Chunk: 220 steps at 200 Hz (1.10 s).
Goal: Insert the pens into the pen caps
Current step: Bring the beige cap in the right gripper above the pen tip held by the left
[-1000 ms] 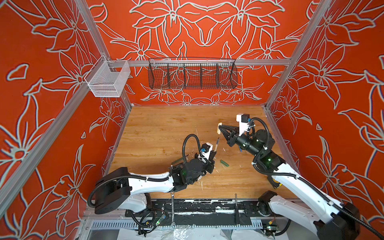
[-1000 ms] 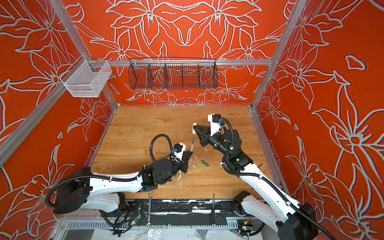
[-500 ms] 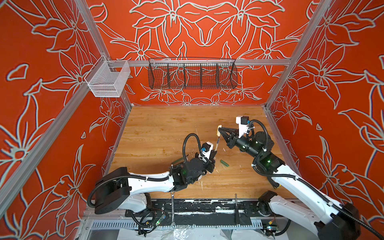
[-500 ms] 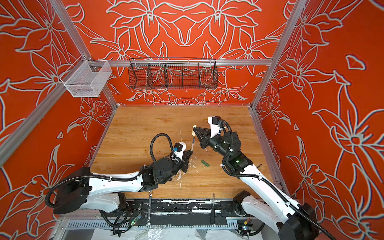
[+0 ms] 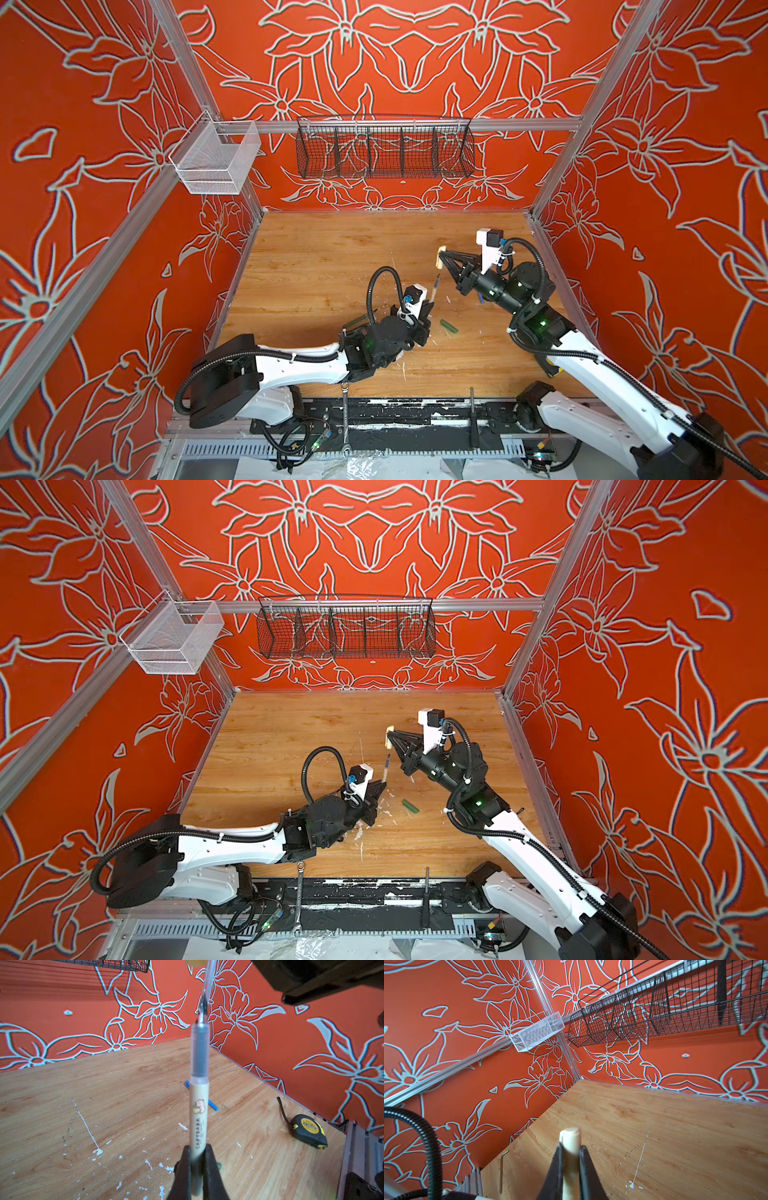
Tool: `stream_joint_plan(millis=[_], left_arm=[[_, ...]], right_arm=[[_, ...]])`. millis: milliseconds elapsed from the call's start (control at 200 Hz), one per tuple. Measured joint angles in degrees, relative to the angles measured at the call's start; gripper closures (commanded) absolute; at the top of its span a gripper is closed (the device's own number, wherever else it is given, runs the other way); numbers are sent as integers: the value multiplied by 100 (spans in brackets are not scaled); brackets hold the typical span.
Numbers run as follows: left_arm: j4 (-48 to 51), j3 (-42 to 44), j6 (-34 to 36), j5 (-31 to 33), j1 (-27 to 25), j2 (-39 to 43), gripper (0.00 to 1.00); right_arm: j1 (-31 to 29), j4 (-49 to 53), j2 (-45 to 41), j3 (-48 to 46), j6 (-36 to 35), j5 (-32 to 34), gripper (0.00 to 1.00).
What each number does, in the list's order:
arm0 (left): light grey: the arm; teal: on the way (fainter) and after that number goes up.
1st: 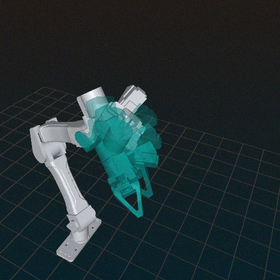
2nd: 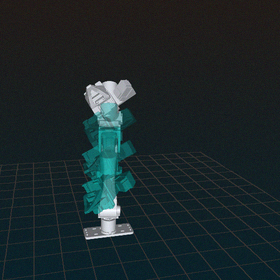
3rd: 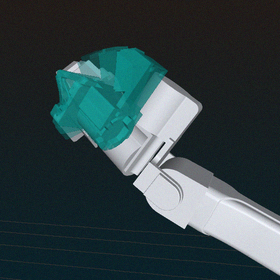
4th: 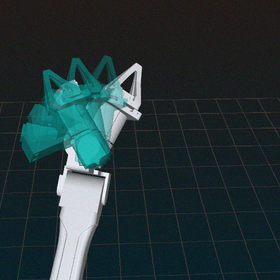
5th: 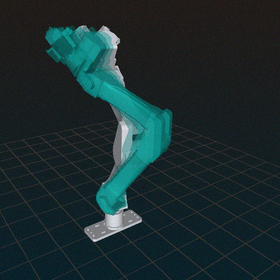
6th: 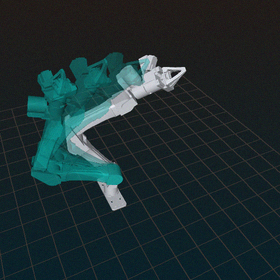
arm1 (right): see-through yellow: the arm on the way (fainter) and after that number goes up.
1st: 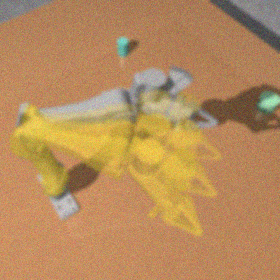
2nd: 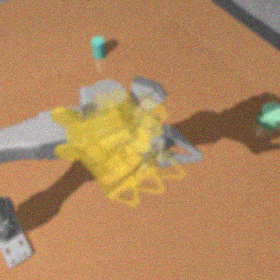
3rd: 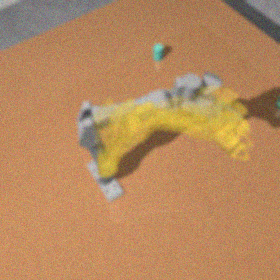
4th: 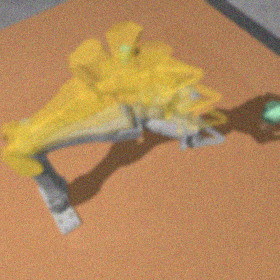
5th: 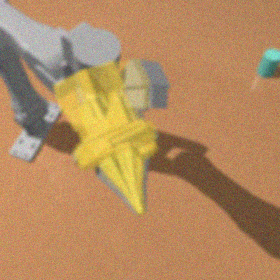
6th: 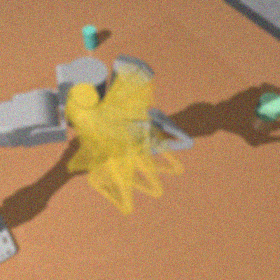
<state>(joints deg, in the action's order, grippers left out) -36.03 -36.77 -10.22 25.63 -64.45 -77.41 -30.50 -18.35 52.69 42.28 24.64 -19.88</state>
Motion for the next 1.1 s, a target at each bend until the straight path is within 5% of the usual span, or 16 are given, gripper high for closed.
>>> stream_joint_plan(millis=[1101], left_arm=[[122, -72, -68, -197, 173, 0, 100]], right_arm=[[-173, -55, -192, -459, 114, 179, 100]])
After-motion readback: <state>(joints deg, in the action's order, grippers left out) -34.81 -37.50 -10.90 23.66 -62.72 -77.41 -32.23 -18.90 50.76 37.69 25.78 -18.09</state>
